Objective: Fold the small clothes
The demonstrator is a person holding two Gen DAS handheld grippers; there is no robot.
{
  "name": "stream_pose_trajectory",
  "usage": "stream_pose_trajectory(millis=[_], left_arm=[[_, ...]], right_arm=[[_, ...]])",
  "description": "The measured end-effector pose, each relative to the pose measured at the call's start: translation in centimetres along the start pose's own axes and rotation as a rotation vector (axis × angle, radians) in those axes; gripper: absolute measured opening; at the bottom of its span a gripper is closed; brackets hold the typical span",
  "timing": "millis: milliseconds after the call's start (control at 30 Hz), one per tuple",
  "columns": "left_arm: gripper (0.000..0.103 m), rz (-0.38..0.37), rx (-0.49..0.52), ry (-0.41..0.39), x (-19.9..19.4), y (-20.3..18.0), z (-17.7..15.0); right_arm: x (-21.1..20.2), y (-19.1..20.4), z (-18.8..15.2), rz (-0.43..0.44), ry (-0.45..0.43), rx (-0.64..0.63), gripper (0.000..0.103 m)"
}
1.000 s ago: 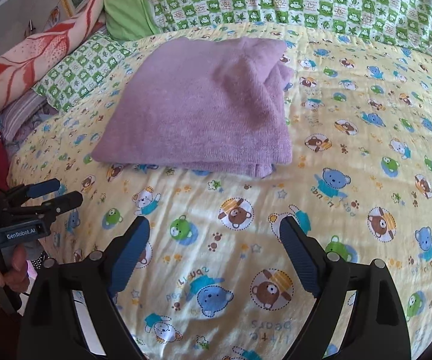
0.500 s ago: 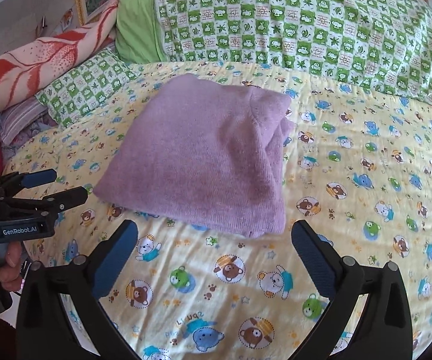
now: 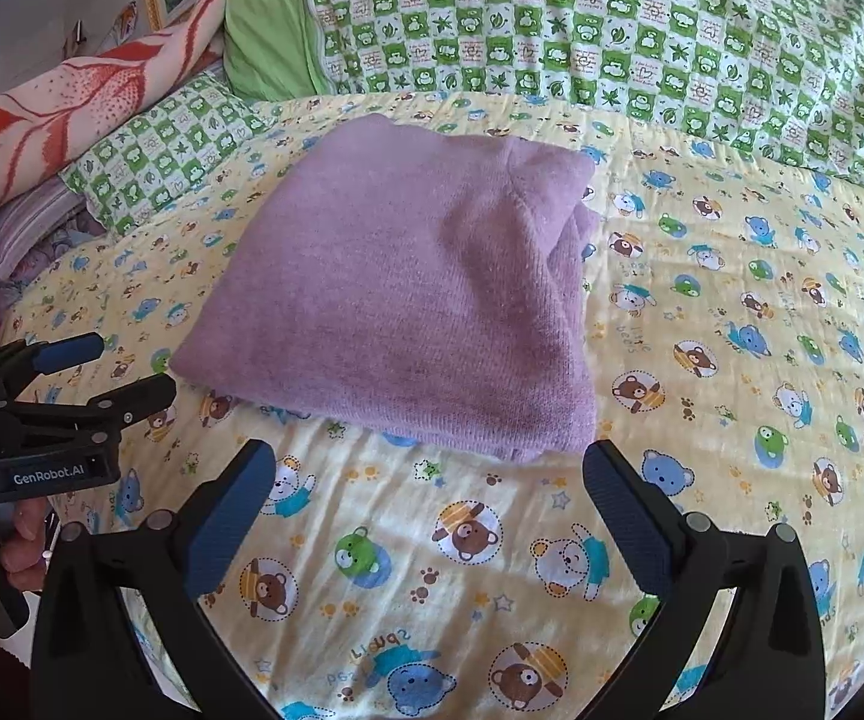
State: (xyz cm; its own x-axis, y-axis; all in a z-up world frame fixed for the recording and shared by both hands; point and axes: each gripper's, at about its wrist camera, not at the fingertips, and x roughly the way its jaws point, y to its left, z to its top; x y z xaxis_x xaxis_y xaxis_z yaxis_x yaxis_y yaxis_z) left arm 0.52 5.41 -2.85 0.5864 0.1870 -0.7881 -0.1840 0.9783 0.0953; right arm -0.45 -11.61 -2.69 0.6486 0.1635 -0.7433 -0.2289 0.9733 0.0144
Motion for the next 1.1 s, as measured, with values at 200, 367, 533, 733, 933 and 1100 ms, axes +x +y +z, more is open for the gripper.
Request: stream_pose_trajectory(millis=[200,367,533,733,933,1100], left_arm=[[0.094,-0.002,0.000,-0.006,0.14,0.04,0.25],[0.095,-0.008,-0.001,-0.021,-0.22,-0.25,0.35],[0.096,-0.014,-0.004,-0.028,-0.47,-0.49,0.43],[0.096,-0.017,-0.005,-0.029,-0.39,-0.47,0.54],[0.096,-0.023,-0.003,-0.023,-0.23,-0.43,0.51],[0.096,-0.030,0.000,-0.022,-0.07,-0.32,0.66]], right_arm=[[0.29,-0.21,0.10,0.001,0.004,0.004,0.102],[0.25,-0.31,0.17,-0.003,-0.006,-0.006,0.102],[0.20,-0.44,0.27,-0.007,-0.010,-0.005,0.102],[0.24,-0.50,0.34,-0.008,-0.010,0.002,0.102],[0.29,-0.50,0.47,-0.005,-0.013,0.003,0.102],[0.34,-0.52,0.53,-0.004,-0.011,0.002,0.102]])
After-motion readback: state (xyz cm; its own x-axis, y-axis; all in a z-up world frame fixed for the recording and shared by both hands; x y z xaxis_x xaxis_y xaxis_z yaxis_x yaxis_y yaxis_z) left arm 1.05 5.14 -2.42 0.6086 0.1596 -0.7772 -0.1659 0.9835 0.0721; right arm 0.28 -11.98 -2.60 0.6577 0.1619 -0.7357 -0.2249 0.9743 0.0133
